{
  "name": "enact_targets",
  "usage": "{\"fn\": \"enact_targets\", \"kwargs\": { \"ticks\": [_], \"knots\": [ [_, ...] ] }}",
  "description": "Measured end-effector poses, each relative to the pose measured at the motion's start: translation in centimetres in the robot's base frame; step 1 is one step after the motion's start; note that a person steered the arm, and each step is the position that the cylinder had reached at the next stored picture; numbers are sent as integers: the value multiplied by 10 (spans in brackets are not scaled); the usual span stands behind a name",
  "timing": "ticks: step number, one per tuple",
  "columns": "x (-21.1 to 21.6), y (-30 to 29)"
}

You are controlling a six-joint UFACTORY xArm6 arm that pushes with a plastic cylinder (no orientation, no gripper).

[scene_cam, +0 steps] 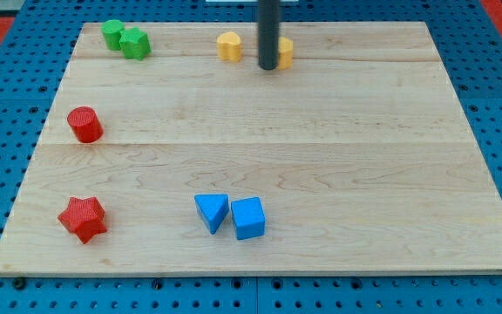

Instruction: Move yellow hexagon and heart towards top venter

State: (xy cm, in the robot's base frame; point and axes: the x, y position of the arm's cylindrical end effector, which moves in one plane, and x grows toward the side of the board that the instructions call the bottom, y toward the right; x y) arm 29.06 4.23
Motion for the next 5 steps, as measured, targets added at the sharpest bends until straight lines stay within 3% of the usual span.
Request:
{"fn": "enact_targets", "kwargs": {
  "ticks": [1,2,3,4,5],
  "knots": [
    [26,-22],
    [0,-114],
    [-34,-144],
    [-35,-52],
    [3,-45]
  ]
}}
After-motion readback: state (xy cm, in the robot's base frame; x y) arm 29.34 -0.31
